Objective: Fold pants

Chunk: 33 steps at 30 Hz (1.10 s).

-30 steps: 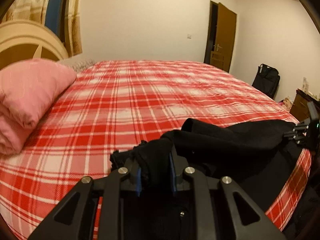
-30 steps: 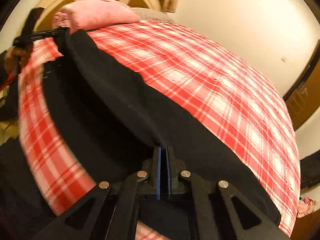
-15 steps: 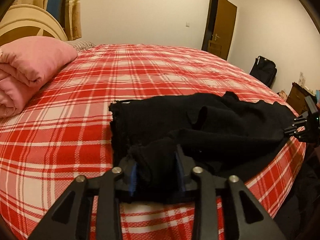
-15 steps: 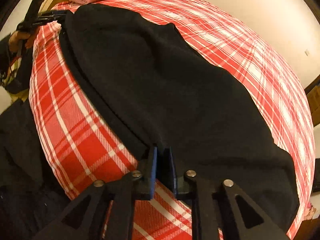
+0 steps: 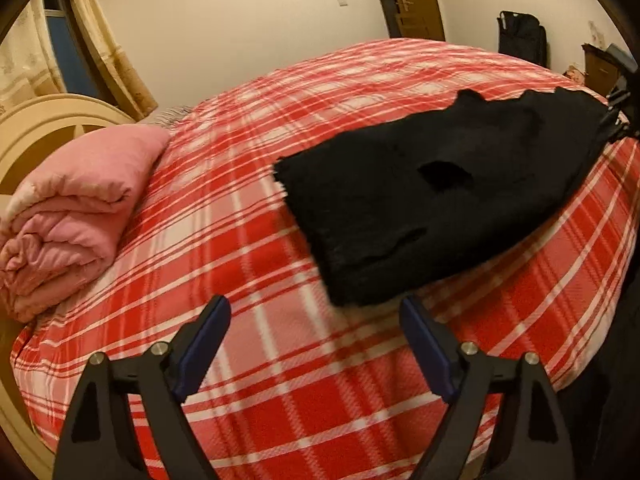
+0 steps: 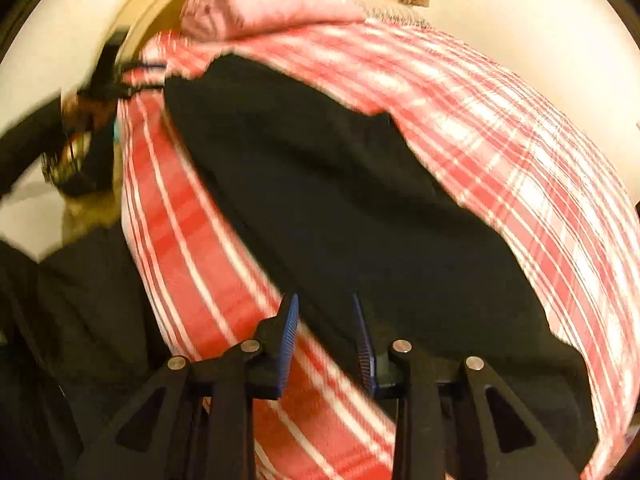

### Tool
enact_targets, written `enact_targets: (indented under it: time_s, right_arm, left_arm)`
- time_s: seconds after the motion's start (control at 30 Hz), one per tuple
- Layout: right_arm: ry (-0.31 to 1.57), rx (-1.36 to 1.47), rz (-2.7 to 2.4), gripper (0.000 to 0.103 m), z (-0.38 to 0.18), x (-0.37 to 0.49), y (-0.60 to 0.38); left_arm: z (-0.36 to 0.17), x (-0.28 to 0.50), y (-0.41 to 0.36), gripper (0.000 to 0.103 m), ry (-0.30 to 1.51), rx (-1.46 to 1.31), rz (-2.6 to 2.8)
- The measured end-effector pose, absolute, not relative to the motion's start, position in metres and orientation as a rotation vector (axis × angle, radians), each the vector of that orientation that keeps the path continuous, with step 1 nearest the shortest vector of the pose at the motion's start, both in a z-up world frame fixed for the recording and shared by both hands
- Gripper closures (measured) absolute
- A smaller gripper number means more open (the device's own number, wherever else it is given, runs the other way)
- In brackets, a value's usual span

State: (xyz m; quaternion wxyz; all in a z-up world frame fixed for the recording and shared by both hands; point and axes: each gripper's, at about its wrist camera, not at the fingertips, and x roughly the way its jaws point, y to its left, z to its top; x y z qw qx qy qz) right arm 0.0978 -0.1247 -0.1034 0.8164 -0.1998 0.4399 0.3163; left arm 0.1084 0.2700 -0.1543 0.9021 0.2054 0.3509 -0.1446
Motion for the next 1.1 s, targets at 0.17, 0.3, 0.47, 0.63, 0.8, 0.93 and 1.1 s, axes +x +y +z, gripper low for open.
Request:
enact_targets:
  time_s: [0.17,0.3,0.47,0.63,0.8,0.93,1.1]
  right_arm:
    - [0.897,-0.256,0.646,0.073,-0.09,0.166,-0.108]
    - [0.929,-0.074,0.616,0.073,-0.095,0.234,-0.098]
    - [1.055,0.075,0.604,0.073,-0.132,0.309,-0.074]
    - [1.127,0.023,0.442,0.088,-0.168,0.348,-0.062]
    - [1.129,0.025,0.397,0.088,-0.169,0.356,-0.077]
    - [1.071,-0.012,0.468,0.082,-0.138,0.317,-0.109]
    - [0.939,-0.366,0.404,0.064,-0.108,0.202,-0.164]
  left_arm:
    - [-0.148,0.115,0.302,0.014,0.7,0.211,-0.246]
    - [-0.141,0.121,0.329,0.015,0.657,0.071,-0.119]
    - [-0.125,0.119,0.316,0.015,0.559,-0.048,-0.167]
    - [-0.135,0.135,0.257,0.014,0.582,0.041,-0.277]
    - [-0.157,0.157,0.221,0.014,0.64,0.129,-0.304]
    - [-0.173,0.175,0.216,0.013,0.703,0.183,-0.257]
    - [-0.161,0.167,0.225,0.012,0.696,0.145,-0.219]
